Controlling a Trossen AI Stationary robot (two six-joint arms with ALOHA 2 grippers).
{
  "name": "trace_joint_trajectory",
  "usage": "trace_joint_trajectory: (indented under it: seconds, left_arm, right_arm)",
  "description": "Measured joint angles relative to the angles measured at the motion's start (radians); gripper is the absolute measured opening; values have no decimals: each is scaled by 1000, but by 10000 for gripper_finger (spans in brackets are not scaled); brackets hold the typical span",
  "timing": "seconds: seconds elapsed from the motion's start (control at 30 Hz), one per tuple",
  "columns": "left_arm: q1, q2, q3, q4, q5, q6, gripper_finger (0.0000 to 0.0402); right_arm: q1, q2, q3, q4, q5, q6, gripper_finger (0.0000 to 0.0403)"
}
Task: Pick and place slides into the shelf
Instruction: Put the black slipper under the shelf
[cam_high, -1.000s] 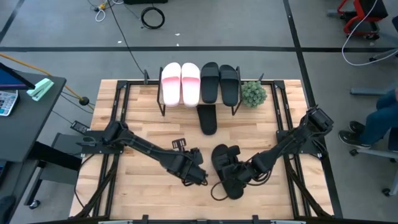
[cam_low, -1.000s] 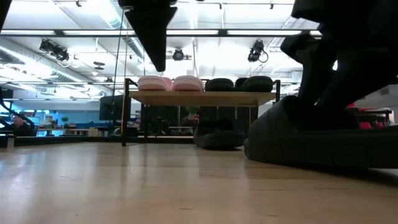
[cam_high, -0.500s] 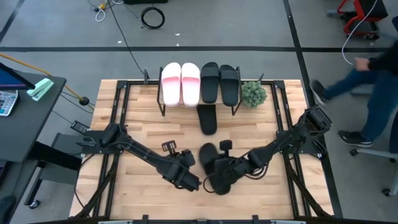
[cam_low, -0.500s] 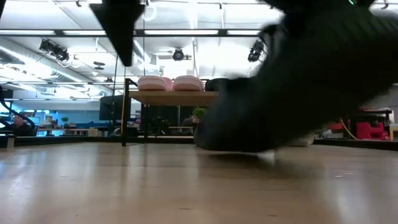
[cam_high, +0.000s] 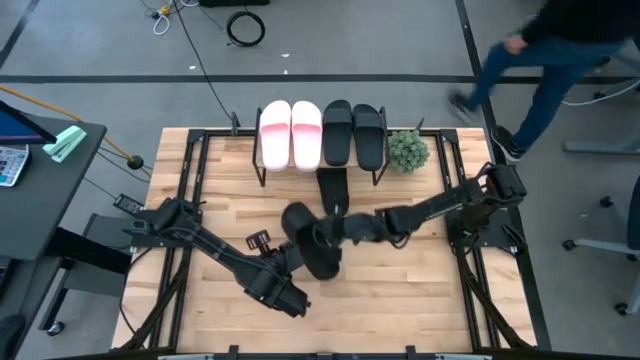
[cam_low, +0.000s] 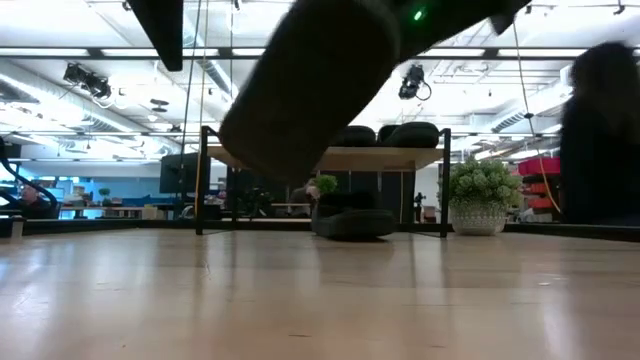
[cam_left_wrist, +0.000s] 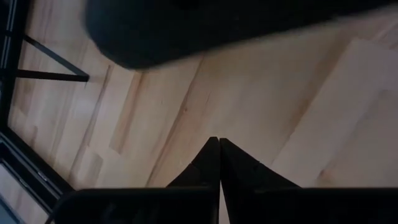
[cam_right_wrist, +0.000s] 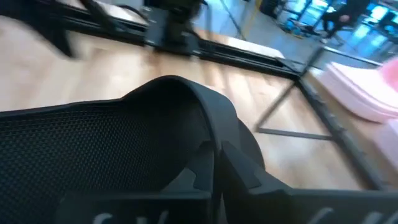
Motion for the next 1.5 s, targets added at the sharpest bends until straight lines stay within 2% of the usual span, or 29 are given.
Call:
trace_joint_trajectory:
  seconds: [0.17, 0.33, 0.5, 0.6, 0.73, 0.93, 1.07, 1.27, 1.5]
  left_arm:
    - [-1, -4, 0, 1, 1, -12, 8]
    - [2, -4, 0, 1, 0, -11, 22]
    - [4, -4, 0, 0, 0, -11, 11]
    - [4, -4, 0, 0, 0, -11, 5]
    - [4, -4, 0, 1, 0, -10, 12]
    - [4, -4, 0, 0, 0, -10, 20]
    - [4, -4, 0, 0, 0, -10, 7]
    - [1, -4, 0, 2, 0, -23, 12]
    - [-17, -4, 0, 5, 2, -71, 22]
  right_arm:
    - [-96, 9, 0, -6, -27, -13, 12]
    - [-126, 108, 1, 6, -106, -22, 11]
    - [-128, 205, 39, 100, -17, -184, 11]
    - [-145, 256, 108, 110, -3, -242, 14]
    - [-179, 327, 209, 60, -8, -240, 13]
    - [-219, 399, 355, -143, -6, -183, 22]
    - [-227, 403, 404, -259, -7, -183, 46]
    - [-228, 374, 406, -268, -10, -172, 76]
    - [-204, 344, 408, -283, -117, -48, 90]
